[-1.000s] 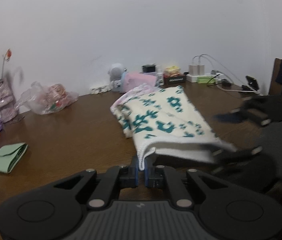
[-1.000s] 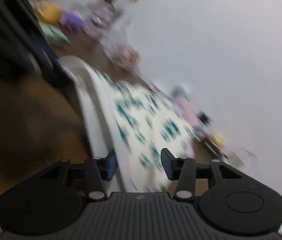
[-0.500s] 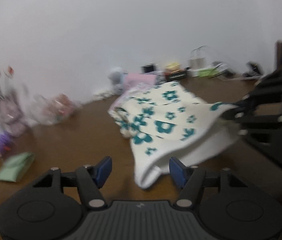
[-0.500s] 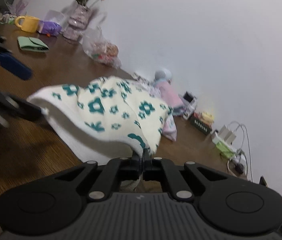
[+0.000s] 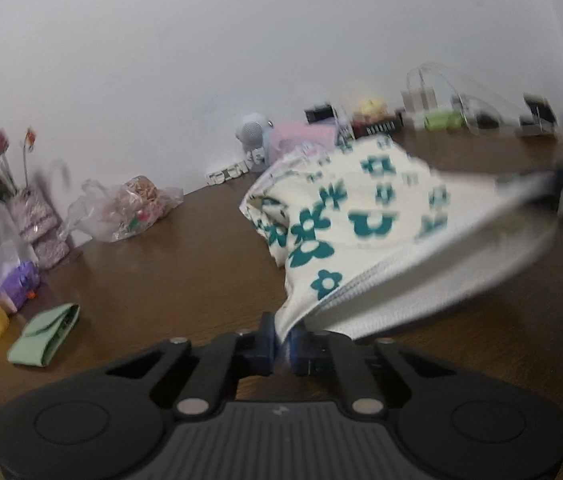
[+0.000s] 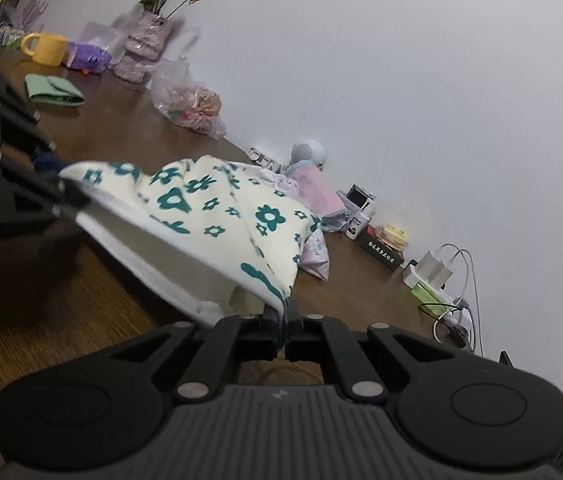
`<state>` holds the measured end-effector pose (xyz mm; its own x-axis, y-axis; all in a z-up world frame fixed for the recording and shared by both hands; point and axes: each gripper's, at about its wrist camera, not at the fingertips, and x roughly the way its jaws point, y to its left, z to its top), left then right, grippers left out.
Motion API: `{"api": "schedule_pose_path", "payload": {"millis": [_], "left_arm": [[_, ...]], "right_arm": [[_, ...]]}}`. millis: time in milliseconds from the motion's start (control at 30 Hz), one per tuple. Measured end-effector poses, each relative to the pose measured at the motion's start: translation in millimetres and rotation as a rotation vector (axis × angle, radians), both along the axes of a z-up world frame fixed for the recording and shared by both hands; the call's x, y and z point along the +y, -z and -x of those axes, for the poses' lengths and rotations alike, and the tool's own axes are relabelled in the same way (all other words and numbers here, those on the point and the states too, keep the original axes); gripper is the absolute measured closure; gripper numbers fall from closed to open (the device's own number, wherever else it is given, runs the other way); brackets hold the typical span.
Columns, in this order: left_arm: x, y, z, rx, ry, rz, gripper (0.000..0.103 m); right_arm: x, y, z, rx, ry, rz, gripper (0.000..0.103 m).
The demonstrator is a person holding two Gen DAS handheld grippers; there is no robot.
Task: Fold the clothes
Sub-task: 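Lift the shirt by its hem with both grippers and shake it open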
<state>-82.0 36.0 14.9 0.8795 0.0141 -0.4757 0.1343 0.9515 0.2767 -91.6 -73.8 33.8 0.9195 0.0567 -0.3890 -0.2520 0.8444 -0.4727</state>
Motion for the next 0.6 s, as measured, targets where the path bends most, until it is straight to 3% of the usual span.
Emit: {"api": "schedule_pose_path", "payload": {"millis": [100, 133, 200, 267, 300, 367, 467, 600], "left_arm": [[7, -14, 5, -0.019, -0.006, 0.095, 0.098], [10, -19, 7, -0.021, -0.004, 0.124, 0.098], [16, -29, 13, -0.022, 0.011, 0.188, 0.098], [20, -45, 21, -0.027, 0.047, 0.244, 0.099], [22, -56, 27, -0.040, 0.071, 0.258, 0.099], [22, -93, 43, -0.132, 0.124, 0.229, 0.099], [34, -174, 71, -0.324, 0.185, 0.228, 0.099], [45, -286, 112, -0.566, 0.284, 0.235, 0.099]], "right_arm": [[-4, -2, -1, 0.019, 0.009, -0.024, 0.075], [-6, -3, -2, 0.026, 0.012, -0.032, 0.075], [-9, -4, -2, 0.039, 0.018, -0.049, 0.076], [-12, -5, -3, 0.051, 0.024, -0.065, 0.091], [-13, -6, -4, 0.058, 0.027, -0.073, 0.102], [-16, -7, -4, 0.071, 0.033, -0.089, 0.102], [-29, -84, 29, -0.089, -0.031, -0.113, 0.102], [-45, -218, 85, -0.434, -0.109, -0.033, 0.102]]}}
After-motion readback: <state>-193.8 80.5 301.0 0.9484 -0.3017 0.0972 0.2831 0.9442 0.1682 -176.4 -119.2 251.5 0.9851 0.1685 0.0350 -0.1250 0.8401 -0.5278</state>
